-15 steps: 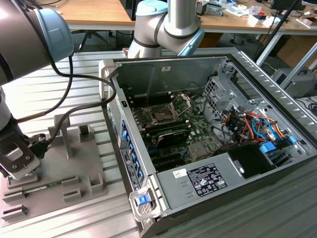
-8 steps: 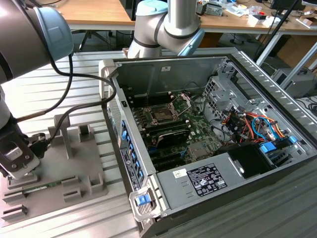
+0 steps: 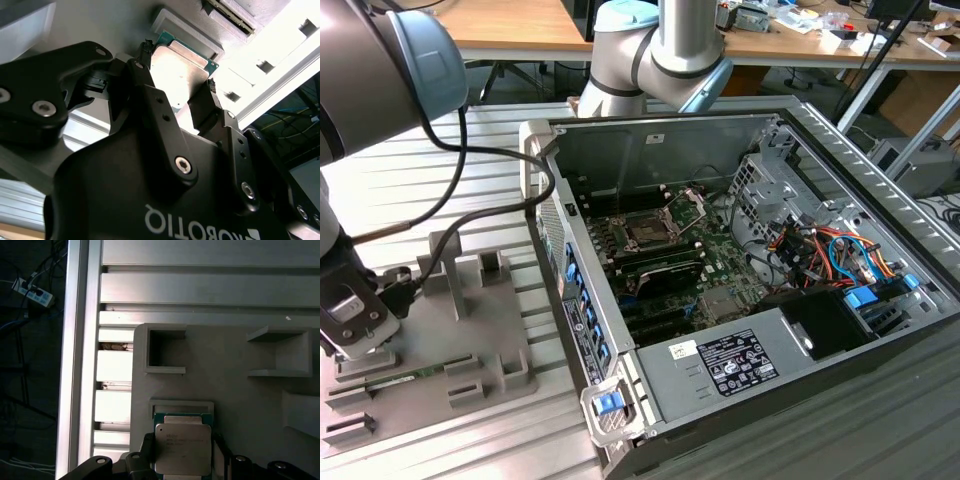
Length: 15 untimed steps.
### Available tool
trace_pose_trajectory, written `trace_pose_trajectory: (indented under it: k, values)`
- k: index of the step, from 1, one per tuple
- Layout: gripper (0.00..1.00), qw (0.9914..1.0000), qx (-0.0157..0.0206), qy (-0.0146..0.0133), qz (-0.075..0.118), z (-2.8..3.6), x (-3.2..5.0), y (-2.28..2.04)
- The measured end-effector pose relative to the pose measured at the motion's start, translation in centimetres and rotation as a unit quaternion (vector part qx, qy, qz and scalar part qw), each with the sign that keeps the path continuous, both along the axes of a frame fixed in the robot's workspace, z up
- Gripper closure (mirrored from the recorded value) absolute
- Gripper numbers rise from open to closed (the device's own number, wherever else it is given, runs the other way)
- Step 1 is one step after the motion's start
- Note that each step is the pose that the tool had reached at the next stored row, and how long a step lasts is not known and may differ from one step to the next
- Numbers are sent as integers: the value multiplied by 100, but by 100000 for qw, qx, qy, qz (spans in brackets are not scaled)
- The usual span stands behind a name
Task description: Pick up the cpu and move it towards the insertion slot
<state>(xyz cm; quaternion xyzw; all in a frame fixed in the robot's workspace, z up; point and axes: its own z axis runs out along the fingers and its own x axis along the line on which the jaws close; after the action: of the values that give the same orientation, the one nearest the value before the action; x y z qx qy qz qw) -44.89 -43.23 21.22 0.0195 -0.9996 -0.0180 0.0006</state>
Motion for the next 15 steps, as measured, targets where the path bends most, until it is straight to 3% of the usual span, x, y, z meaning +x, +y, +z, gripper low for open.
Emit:
trace_pose_trajectory:
  k: [15]
  values:
    - [45,100000,-3,0,-3,50,0,0]
